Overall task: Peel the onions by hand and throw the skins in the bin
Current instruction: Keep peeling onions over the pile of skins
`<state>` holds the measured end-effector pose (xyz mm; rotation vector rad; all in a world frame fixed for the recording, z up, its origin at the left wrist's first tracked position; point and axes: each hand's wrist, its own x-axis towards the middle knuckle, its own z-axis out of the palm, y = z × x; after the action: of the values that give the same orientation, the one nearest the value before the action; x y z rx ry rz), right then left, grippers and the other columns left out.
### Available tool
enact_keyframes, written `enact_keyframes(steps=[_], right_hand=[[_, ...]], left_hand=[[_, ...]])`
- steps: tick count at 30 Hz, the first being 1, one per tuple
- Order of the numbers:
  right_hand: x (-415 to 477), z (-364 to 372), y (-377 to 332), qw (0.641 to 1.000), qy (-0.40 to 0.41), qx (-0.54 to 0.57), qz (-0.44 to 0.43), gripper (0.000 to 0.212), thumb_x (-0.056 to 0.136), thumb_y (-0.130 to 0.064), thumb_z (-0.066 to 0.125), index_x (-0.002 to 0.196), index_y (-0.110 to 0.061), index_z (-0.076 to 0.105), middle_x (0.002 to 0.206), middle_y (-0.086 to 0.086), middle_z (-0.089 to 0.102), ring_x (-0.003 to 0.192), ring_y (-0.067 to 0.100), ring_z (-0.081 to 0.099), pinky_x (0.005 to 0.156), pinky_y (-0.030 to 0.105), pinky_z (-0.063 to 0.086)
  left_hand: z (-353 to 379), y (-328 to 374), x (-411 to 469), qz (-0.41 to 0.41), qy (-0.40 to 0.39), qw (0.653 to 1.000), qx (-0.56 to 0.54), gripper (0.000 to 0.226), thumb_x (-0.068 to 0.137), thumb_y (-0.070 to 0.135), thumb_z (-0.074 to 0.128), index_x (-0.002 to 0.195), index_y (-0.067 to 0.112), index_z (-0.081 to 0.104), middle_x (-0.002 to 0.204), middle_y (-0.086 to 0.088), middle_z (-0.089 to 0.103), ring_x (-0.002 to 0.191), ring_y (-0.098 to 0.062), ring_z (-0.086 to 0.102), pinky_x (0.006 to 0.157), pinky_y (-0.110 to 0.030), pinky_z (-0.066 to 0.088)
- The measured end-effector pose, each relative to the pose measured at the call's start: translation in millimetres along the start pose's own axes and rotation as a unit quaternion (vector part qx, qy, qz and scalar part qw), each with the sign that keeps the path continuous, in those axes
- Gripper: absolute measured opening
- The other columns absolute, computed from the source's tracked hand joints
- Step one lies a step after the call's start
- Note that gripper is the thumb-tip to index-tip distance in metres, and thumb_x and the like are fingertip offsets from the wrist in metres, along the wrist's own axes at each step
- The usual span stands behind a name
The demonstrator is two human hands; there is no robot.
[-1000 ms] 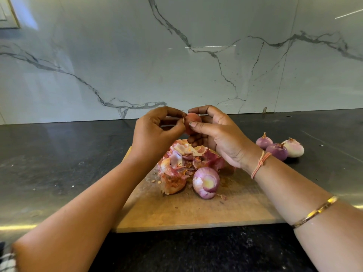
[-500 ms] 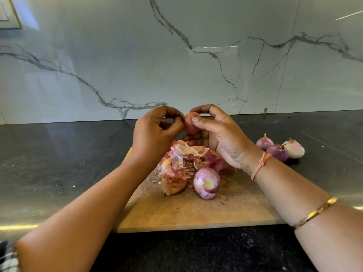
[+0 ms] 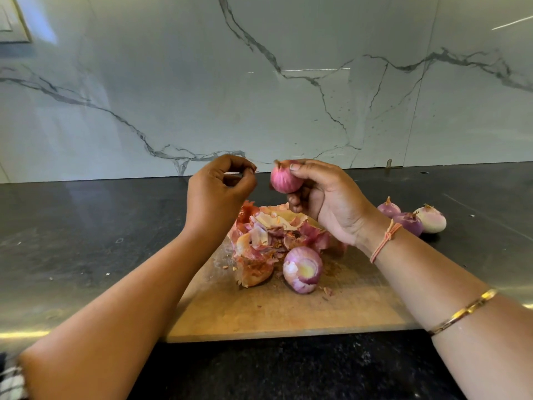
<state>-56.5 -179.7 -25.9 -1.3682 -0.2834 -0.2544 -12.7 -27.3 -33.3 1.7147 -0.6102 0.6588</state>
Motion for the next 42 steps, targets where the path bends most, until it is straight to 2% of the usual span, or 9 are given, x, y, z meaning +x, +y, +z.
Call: enact_keyframes(steps=[4, 7, 11, 15, 25, 30, 33, 37, 42], right_hand=[[-0.7, -0.8, -1.9, 1.0, 0.002, 0.014, 0.001, 0.016, 0.095, -0.007, 0.045, 0.096, -0.008, 0.06, 0.079, 0.013, 0.057, 0.051, 0.011, 0.052, 0.049, 0.022, 0.041], [-1.6, 1.4, -1.0, 1.0, -0.005, 0.007, 0.01, 0.014, 0.094, -0.005, 0.047, 0.096, -0.01, 0.06, 0.079, 0.011, 0.06, 0.053, 0.014, 0.055, 0.049, 0.022, 0.047], [-2.9, 3.1, 0.0, 1.0, -0.021, 0.006, 0.022, 0.011, 0.094, -0.003, 0.048, 0.099, -0.008, 0.056, 0.077, 0.013, 0.059, 0.056, 0.017, 0.058, 0.05, 0.023, 0.049], [-2.2, 2.5, 1.3, 0.999, -0.028, -0.009, 0.021, 0.012, 0.095, -0.003, 0.048, 0.103, -0.007, 0.056, 0.075, 0.013, 0.062, 0.057, 0.018, 0.058, 0.049, 0.022, 0.048], [-2.3, 2.0, 0.5, 0.999, -0.037, -0.01, 0.037, 0.015, 0.094, -0.008, 0.047, 0.09, -0.004, 0.061, 0.066, 0.009, 0.065, 0.049, 0.013, 0.051, 0.046, 0.02, 0.043], [-4.0, 3.2, -1.3, 0.998, -0.03, 0.018, 0.052, 0.022, 0.095, -0.011, 0.042, 0.085, -0.005, 0.06, 0.07, 0.01, 0.059, 0.048, 0.012, 0.048, 0.047, 0.021, 0.041], [-3.7, 2.8, -2.2, 0.998, -0.021, 0.022, 0.056, 0.022, 0.095, -0.011, 0.04, 0.085, -0.007, 0.06, 0.069, 0.008, 0.059, 0.05, 0.012, 0.047, 0.048, 0.02, 0.039], [-2.2, 1.8, -0.4, 0.998, -0.017, 0.005, 0.054, 0.024, 0.095, -0.011, 0.041, 0.087, -0.009, 0.064, 0.073, 0.008, 0.064, 0.056, 0.014, 0.047, 0.052, 0.022, 0.039], [-0.9, 1.6, 0.5, 0.999, -0.013, -0.011, 0.043, 0.021, 0.094, -0.008, 0.043, 0.088, -0.009, 0.064, 0.07, 0.005, 0.063, 0.058, 0.015, 0.047, 0.051, 0.022, 0.038]], left_hand=[[0.8, 2.9, -2.2, -0.011, -0.019, 0.999, -0.027, 0.021, 0.088, 0.014, 0.062, 0.081, 0.033, 0.063, 0.082, 0.014, 0.067, 0.075, -0.006, 0.067, 0.067, -0.027, 0.058], [3.5, 9.3, -7.2, 0.004, -0.052, 0.997, -0.055, 0.018, 0.087, 0.015, 0.065, 0.086, 0.033, 0.063, 0.086, 0.016, 0.068, 0.08, 0.0, 0.066, 0.065, -0.019, 0.054], [5.9, 10.6, -8.7, 0.022, -0.05, 0.997, -0.054, 0.02, 0.085, 0.009, 0.067, 0.086, 0.029, 0.063, 0.088, 0.013, 0.068, 0.084, 0.002, 0.066, 0.067, -0.014, 0.052], [6.6, 9.2, -8.0, 0.011, -0.051, 0.996, -0.074, 0.02, 0.084, 0.004, 0.066, 0.083, 0.023, 0.065, 0.085, 0.007, 0.07, 0.083, -0.003, 0.069, 0.07, -0.017, 0.054], [5.2, 12.0, -7.8, 0.022, -0.046, 0.998, -0.041, 0.026, 0.085, 0.002, 0.064, 0.078, 0.027, 0.064, 0.071, 0.012, 0.068, 0.062, 0.0, 0.066, 0.056, -0.011, 0.05], [1.3, 6.1, -1.3, -0.015, -0.009, 0.999, -0.038, 0.009, 0.089, 0.009, 0.062, 0.094, 0.014, 0.068, 0.075, 0.008, 0.068, 0.064, 0.0, 0.067, 0.06, -0.011, 0.051], [-0.2, 5.7, -0.7, -0.021, -0.005, 0.999, -0.044, 0.009, 0.089, 0.013, 0.064, 0.089, 0.021, 0.068, 0.073, 0.008, 0.069, 0.061, -0.001, 0.066, 0.06, -0.012, 0.051], [2.1, 9.7, -7.0, -0.006, -0.049, 0.998, -0.049, 0.016, 0.088, 0.016, 0.065, 0.077, 0.027, 0.067, 0.069, 0.008, 0.07, 0.068, -0.008, 0.068, 0.064, -0.023, 0.057], [2.8, 13.8, -10.1, 0.007, -0.085, 0.995, -0.047, 0.017, 0.084, 0.014, 0.069, 0.085, 0.029, 0.063, 0.082, 0.012, 0.068, 0.077, 0.001, 0.067, 0.065, -0.015, 0.053]])
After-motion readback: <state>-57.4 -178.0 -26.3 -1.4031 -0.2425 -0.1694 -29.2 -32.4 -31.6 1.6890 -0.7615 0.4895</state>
